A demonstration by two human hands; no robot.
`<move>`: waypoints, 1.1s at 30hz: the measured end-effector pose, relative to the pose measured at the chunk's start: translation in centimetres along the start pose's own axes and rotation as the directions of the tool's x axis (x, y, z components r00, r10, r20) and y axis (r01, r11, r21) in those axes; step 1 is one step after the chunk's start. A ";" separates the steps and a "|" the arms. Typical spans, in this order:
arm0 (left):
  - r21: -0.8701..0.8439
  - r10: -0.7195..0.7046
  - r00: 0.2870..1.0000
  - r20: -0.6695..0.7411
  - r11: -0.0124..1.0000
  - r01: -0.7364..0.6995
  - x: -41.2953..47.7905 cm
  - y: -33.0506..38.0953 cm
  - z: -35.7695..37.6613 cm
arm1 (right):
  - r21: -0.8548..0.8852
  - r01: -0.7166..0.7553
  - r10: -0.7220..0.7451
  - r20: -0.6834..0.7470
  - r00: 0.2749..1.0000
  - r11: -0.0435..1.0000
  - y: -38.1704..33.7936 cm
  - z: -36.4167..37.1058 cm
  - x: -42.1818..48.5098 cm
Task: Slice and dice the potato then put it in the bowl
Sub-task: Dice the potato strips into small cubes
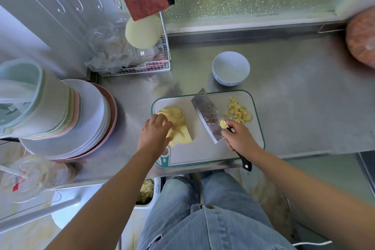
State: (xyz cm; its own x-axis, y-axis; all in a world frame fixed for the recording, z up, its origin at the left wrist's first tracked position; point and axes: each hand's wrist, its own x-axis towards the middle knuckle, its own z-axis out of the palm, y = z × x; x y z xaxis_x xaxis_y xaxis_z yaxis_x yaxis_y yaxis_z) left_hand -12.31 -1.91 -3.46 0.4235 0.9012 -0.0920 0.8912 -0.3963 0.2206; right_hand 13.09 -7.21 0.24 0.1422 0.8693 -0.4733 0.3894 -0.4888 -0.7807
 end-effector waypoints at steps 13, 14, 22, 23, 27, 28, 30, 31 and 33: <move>-0.358 -0.259 0.943 0.210 0.877 0.321 1.7 2.7 -0.4 | 0.006 -0.035 0.035 0.026 0.999 0.999 0.0 -0.2 0.0; -0.321 -0.241 0.949 0.203 0.899 0.297 1.5 2.8 -0.1 | 0.005 -0.035 0.035 0.026 0.999 0.999 -0.1 -0.2 0.0; -0.005 -0.177 0.963 0.201 0.983 0.182 0.9 3.7 -0.4 | 0.015 -0.039 0.038 0.036 0.999 0.999 -0.1 -0.2 -0.2; 0.029 -0.176 0.965 0.193 0.984 0.173 0.8 3.9 -0.4 | 0.014 -0.037 0.037 0.036 0.999 0.999 -0.1 -0.2 -0.2; 0.083 -0.186 0.969 0.163 0.981 0.174 0.6 4.5 -0.3 | 0.016 -0.023 0.022 0.038 0.999 1.000 0.0 -0.3 -0.2; 0.079 -0.192 0.969 0.156 0.980 0.181 0.6 4.6 -0.3 | 0.017 -0.016 0.016 0.038 0.999 1.000 0.0 -0.3 -0.2; 0.058 -0.215 0.965 0.147 0.976 0.209 0.9 4.8 -0.3 | 0.014 -0.006 0.006 0.034 0.999 1.000 0.1 -0.3 -0.2; 0.043 -0.227 0.963 0.148 0.974 0.223 1.1 4.8 -0.4 | 0.009 -0.001 0.000 0.030 1.000 1.000 0.2 -0.3 -0.1; 0.004 -0.235 0.959 0.162 0.971 0.237 1.4 4.6 -0.4 | -0.023 0.022 -0.022 0.020 1.000 0.999 0.4 -0.4 0.0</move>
State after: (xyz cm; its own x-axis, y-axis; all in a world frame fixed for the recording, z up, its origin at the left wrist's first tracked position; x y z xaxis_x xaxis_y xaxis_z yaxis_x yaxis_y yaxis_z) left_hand -7.64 -2.40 -2.17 0.2231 0.9284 -0.2971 0.9668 -0.1718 0.1890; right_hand 13.59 -7.42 0.09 0.1153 0.8782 -0.4642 0.4134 -0.4674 -0.7814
